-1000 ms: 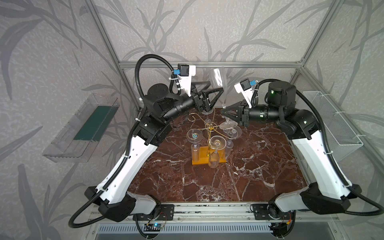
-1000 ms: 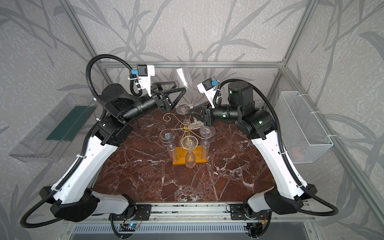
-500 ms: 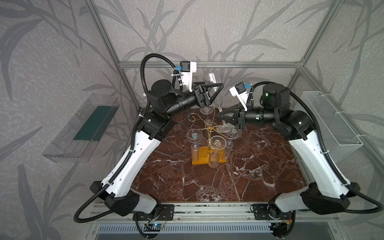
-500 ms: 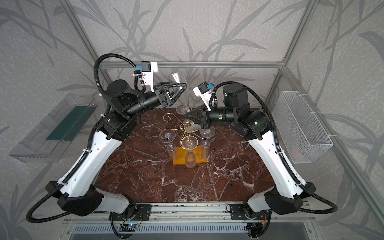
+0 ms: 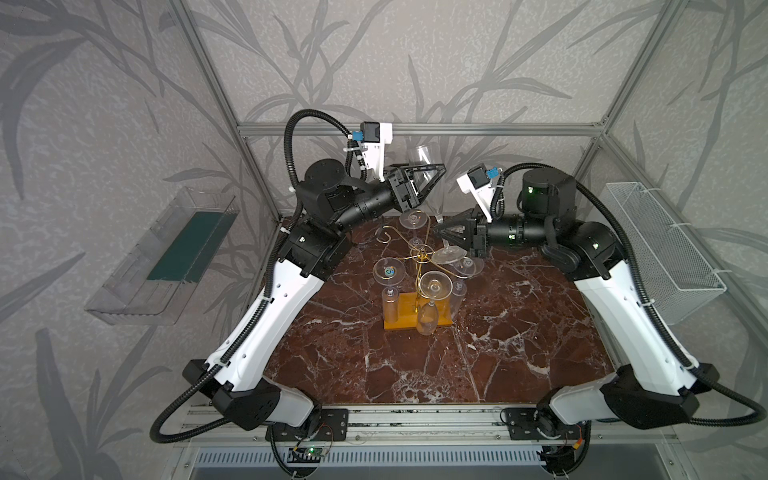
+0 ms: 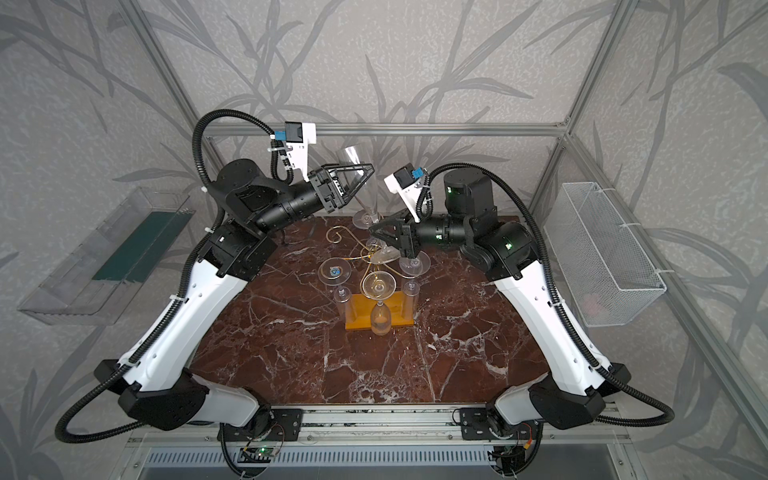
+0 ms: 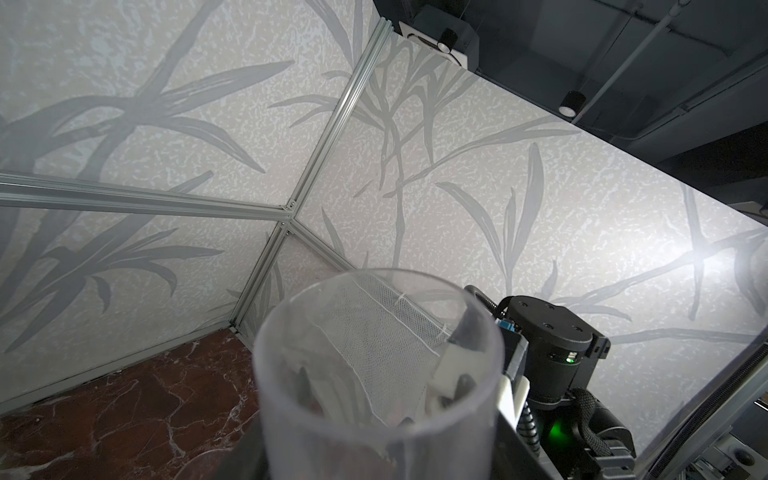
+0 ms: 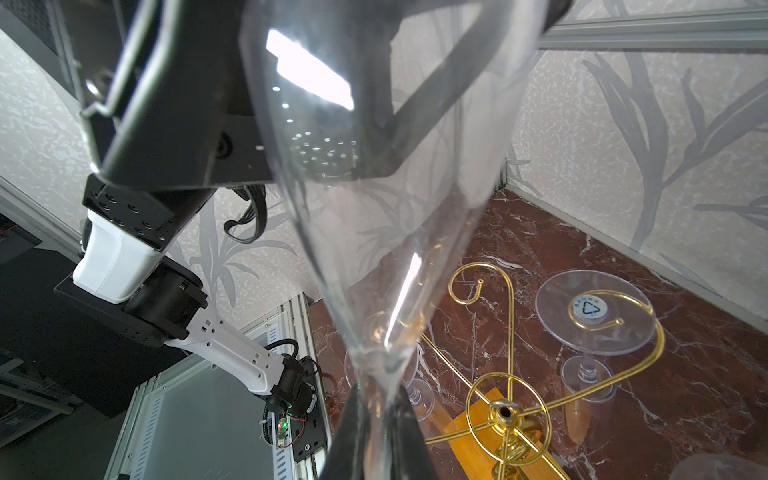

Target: Take the wine glass off the wine glass rack

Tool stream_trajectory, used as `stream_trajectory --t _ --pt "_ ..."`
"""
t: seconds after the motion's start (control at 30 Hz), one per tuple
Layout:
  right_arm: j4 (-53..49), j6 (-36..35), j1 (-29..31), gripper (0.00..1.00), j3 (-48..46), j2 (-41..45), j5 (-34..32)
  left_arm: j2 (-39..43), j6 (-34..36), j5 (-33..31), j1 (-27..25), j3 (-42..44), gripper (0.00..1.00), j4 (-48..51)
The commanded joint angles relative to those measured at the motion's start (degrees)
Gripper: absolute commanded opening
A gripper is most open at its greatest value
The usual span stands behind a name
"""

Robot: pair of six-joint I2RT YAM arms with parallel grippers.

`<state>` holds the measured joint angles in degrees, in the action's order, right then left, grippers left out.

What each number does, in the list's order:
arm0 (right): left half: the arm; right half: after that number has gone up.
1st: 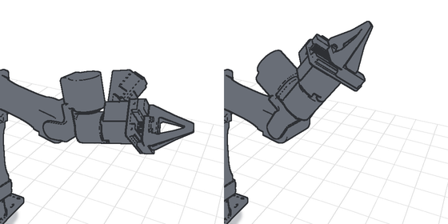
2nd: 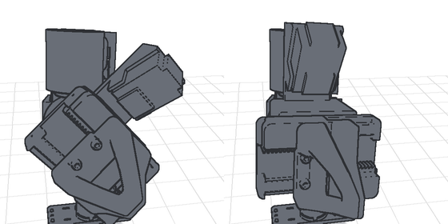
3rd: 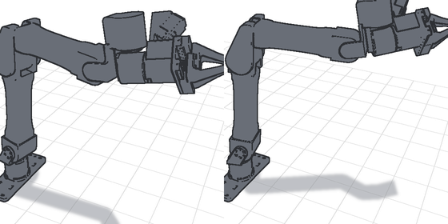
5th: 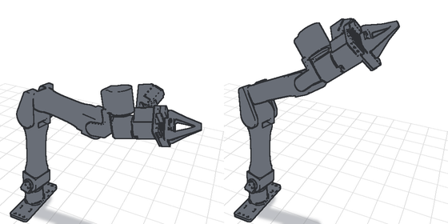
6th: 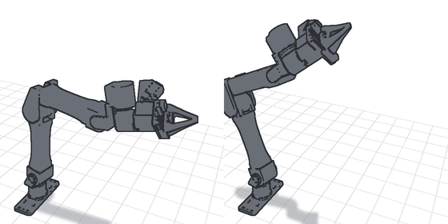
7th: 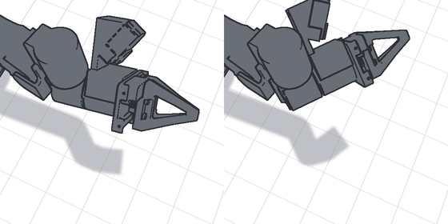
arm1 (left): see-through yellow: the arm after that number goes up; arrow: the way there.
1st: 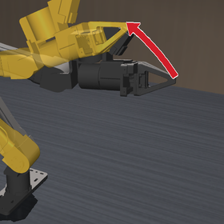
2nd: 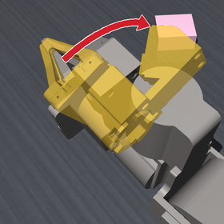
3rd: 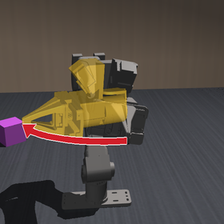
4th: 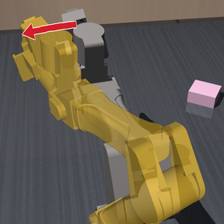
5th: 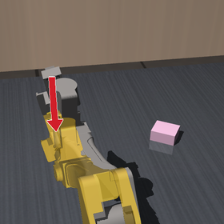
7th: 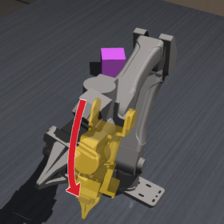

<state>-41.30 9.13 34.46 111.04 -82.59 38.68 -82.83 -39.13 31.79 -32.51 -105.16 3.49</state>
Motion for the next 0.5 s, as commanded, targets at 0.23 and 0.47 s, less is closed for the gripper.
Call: stream_trajectory --t 0.23,0.47 --pt "1.71 -1.39 0.38 0.68 0.18 1.42 -1.5 1.86 3.15 -3.9 0.63 1.24 0.39 -2.44" --pt "-0.27 -3.64 0.26 0.78 3.96 1.58 -4.28 2.41 2.31 -5.1 3.48 1.55 0.39 -2.32"
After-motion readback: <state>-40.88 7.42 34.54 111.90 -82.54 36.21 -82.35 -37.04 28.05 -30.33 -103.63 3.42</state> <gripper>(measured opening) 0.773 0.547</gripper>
